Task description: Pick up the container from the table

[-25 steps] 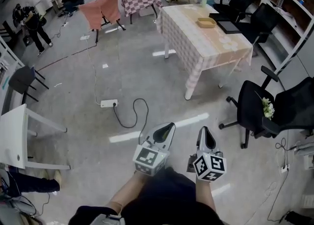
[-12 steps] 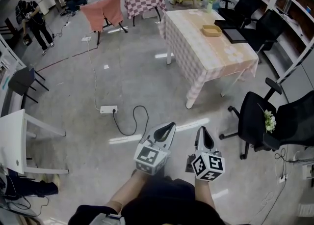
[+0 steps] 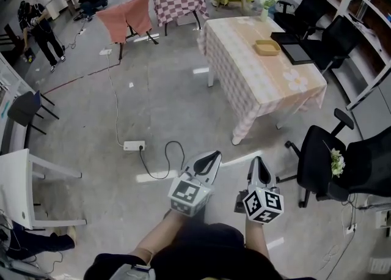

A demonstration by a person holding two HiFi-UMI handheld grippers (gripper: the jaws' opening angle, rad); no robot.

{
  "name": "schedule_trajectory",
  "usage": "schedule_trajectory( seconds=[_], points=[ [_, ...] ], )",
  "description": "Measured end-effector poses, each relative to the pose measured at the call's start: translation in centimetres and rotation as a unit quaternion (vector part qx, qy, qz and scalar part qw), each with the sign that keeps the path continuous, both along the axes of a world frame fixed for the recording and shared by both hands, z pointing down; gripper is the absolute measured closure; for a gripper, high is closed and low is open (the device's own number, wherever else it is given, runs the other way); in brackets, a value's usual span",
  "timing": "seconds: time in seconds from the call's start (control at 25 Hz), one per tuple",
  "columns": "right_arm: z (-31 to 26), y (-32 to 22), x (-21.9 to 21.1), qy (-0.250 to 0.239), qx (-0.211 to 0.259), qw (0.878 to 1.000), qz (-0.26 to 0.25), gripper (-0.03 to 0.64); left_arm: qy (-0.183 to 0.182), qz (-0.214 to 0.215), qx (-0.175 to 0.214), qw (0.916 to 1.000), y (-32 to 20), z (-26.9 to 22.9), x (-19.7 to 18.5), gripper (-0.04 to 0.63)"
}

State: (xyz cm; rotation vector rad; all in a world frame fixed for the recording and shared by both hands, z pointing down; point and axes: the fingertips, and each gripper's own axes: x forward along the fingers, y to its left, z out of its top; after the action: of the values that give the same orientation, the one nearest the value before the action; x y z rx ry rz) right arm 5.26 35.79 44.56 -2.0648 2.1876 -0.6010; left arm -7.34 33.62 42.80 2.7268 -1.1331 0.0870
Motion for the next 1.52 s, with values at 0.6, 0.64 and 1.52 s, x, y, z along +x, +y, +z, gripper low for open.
schedule_trajectory(
  seconds=[0.6, 0.64, 1.52],
  points=[
    [0.0, -8.6, 1.8, -0.002, -0.007, 0.999, 0.042, 0.612, 0.007, 0.027, -0.015, 0.9995, -9.8, -0.1, 1.2, 0.584],
    [0.0, -9.1, 1.9, -0.001, -0.007, 0.999, 0.044, 0.612, 0.007, 0.027, -0.018, 0.9994, -10.3, -0.1, 1.1, 0.584],
    [1.2, -14.6, 2.8, -0.020, -0.005, 0.996, 0.083, 0.612, 0.000, 0.058, -0.018, 0.9981, -17.0, 0.9, 1.4, 0.584]
  ],
)
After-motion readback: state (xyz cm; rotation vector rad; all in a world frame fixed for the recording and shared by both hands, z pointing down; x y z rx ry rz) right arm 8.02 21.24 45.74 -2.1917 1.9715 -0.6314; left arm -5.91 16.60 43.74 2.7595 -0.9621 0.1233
